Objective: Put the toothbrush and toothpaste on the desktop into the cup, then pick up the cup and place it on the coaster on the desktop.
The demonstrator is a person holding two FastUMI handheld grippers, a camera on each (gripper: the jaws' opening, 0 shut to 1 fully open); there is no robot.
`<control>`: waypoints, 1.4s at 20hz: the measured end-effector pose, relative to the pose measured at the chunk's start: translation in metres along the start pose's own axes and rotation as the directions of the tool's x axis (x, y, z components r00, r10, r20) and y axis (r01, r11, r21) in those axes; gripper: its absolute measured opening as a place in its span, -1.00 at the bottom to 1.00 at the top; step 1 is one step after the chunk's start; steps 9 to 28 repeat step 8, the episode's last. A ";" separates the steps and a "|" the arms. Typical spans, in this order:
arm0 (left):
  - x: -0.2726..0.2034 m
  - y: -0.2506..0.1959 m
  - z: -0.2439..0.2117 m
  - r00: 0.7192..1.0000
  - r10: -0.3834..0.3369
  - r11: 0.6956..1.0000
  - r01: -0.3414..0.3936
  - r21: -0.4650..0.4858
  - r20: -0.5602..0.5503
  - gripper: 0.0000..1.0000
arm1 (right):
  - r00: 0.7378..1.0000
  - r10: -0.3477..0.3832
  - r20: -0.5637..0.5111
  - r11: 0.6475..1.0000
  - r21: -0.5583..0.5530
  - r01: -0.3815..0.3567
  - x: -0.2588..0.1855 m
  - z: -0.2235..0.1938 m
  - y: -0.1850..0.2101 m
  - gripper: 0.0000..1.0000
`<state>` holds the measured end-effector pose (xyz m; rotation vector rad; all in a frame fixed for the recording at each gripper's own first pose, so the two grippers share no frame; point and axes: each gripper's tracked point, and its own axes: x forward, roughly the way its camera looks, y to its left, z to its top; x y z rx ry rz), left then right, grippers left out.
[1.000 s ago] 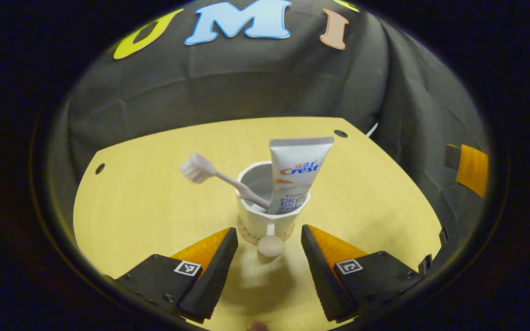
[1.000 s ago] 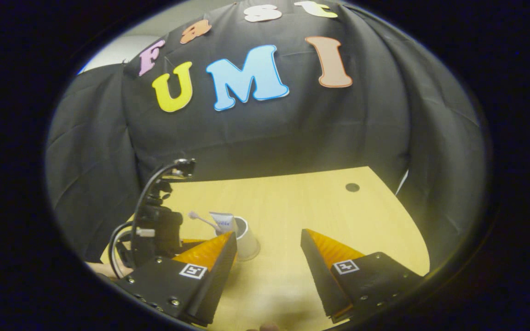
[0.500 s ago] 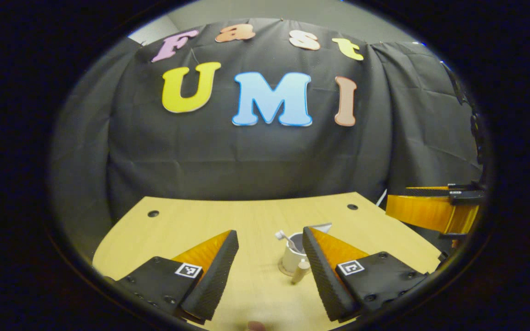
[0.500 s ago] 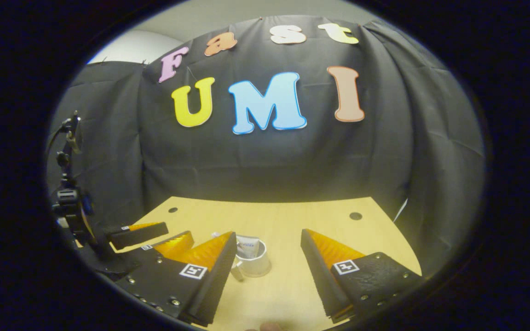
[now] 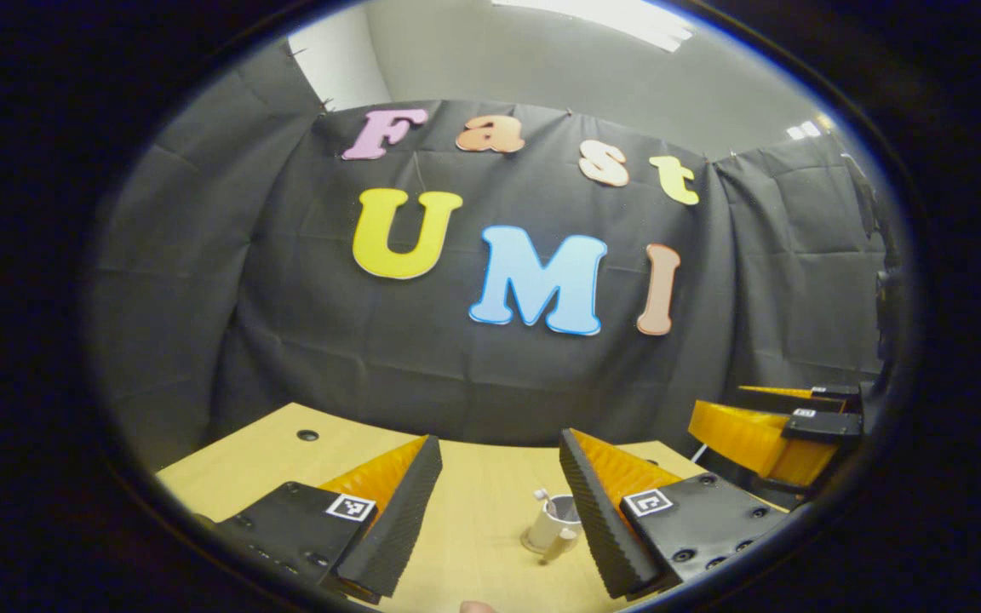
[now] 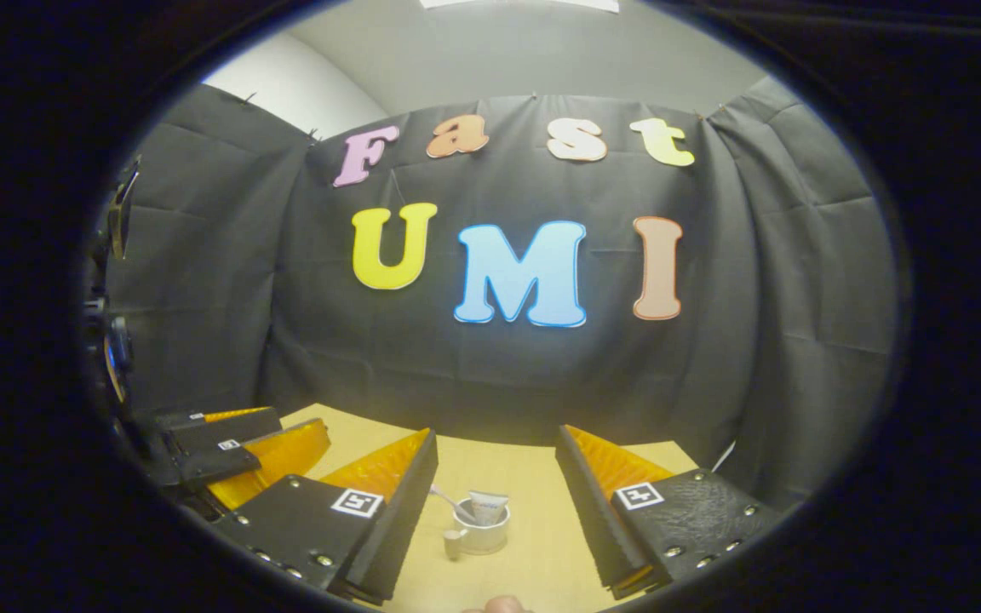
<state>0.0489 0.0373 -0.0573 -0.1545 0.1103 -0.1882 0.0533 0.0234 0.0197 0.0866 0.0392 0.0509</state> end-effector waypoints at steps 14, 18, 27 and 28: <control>-0.026 0.020 0.051 0.994 0.052 0.994 -0.062 0.094 0.099 0.94 | 0.997 0.080 -0.001 0.996 0.041 -0.079 0.001 0.003 0.024 0.65; -0.026 0.020 0.051 0.994 0.052 0.994 -0.062 0.094 0.099 0.94 | 0.997 0.080 -0.001 0.996 0.041 -0.079 0.001 0.003 0.024 0.65; -0.026 0.020 0.051 0.994 0.052 0.994 -0.062 0.094 0.099 0.94 | 0.997 0.080 -0.001 0.996 0.041 -0.079 0.001 0.003 0.024 0.65; -0.026 0.020 0.051 0.994 0.052 0.994 -0.062 0.094 0.099 0.94 | 0.997 0.080 -0.001 0.996 0.041 -0.079 0.001 0.003 0.024 0.65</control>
